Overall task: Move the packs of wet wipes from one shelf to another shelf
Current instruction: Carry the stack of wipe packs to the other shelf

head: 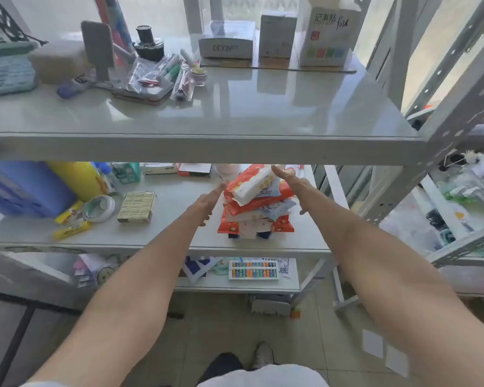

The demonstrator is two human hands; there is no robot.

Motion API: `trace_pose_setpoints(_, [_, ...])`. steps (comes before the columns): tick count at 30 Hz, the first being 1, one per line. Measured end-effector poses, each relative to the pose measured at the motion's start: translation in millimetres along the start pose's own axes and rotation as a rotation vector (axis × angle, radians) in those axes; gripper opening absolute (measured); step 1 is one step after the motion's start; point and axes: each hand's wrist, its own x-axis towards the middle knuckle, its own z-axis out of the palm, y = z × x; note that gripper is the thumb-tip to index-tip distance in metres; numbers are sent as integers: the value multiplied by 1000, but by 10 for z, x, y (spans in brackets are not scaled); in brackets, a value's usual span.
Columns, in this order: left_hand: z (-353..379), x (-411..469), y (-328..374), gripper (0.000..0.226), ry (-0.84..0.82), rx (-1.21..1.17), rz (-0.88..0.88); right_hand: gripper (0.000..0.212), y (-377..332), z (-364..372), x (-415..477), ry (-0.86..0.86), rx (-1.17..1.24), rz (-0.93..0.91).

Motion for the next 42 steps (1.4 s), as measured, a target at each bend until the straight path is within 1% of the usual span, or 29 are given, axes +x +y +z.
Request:
trace_pose_setpoints(1, [7,50,44,118,-25,-67,-17,120,-10,-6,43,-2,2,14])
trace_pose_setpoints(3, [26,130,104,134,-111,-166,-44,127,-1,-1,98,-58,17,41])
trace_pose_setpoints(4, [37,176,116,135,-165,-205,-61,127,36,7,170,-99,42,55])
trace_pose_setpoints(5, [77,246,109,128,-204,-237,-66,123,89,21,225,-134,59,69])
trace_pose_setpoints(6, [124,289,96,114,-228,-267,-65,120,156,34,301,-156,91,87])
trace_pose_setpoints(7, [167,343,80,101,-250,-301,-55,121,231,39,410,-172,135,110])
trace_pose_setpoints(9, [222,439,46,84,-318,-372,-42,129,368,78,563,-192,211,186])
trace_pose_setpoints(10, [228,493,24,79,-344,-410,-44,126,420,102,600,-191,257,219])
trace_pose_setpoints(12, [212,549,8,74,-399,-460,-53,104,425,141,577,-207,328,213])
trace_pose_setpoints(13, [196,570,18,73,-411,-463,-63,99,382,144,528,-212,346,209])
trace_pose_setpoints(14, [193,575,37,69,-410,-453,-62,101,366,142,531,-219,347,219])
trace_pose_setpoints(17, [215,592,95,54,-441,-417,-74,129,400,65,755,-241,302,239])
trace_pose_setpoints(18, [236,604,104,53,-467,-412,-73,135,416,36,854,-256,291,243])
trace_pose_setpoints(20, [280,665,96,55,-521,-396,-84,139,374,-17,857,-284,265,248])
trace_pose_setpoints(21, [290,675,93,54,-533,-389,-91,133,330,-30,828,-296,253,244])
trace_pose_setpoints(22, [282,706,78,57,-539,-392,-97,123,286,-49,806,-315,232,245])
trace_pose_setpoints(24, [285,767,54,73,-548,-383,-116,99,218,-53,782,-324,205,254])
trace_pose_setpoints(25, [284,798,42,78,-550,-370,-119,95,205,-34,804,-308,199,257])
trace_pose_setpoints(27, [293,825,50,79,-540,-358,-113,91,157,20,756,-276,181,263])
trace_pose_setpoints(30, [299,855,49,77,-533,-359,-98,69,144,112,695,-236,168,201])
trace_pose_setpoints(31, [298,866,32,81,-535,-354,-85,64,159,125,679,-240,166,194])
trace_pose_setpoints(33, [280,879,-1,99,-551,-359,-49,64,190,124,664,-251,155,184])
trace_pose_setpoints(34, [279,889,-20,103,-554,-367,-35,68,209,128,670,-250,142,188])
trace_pose_setpoints(35, [283,901,-41,99,-560,-376,-21,71,226,138,671,-250,128,194])
trace_pose_setpoints(37, [274,917,-67,79,-558,-383,-17,78,260,157,712,-249,121,193])
trace_pose_setpoints(38, [254,924,-82,76,-546,-376,-16,84,275,167,741,-247,111,193])
trace_pose_setpoints(40, [192,950,-99,89,-539,-335,3,92,283,176,776,-254,77,199])
trace_pose_setpoints(41, [149,975,-89,95,-552,-298,11,89,275,172,759,-264,60,195])
trace_pose_setpoints(42, [108,977,-55,96,-567,-254,13,83,269,163,743,-272,54,196])
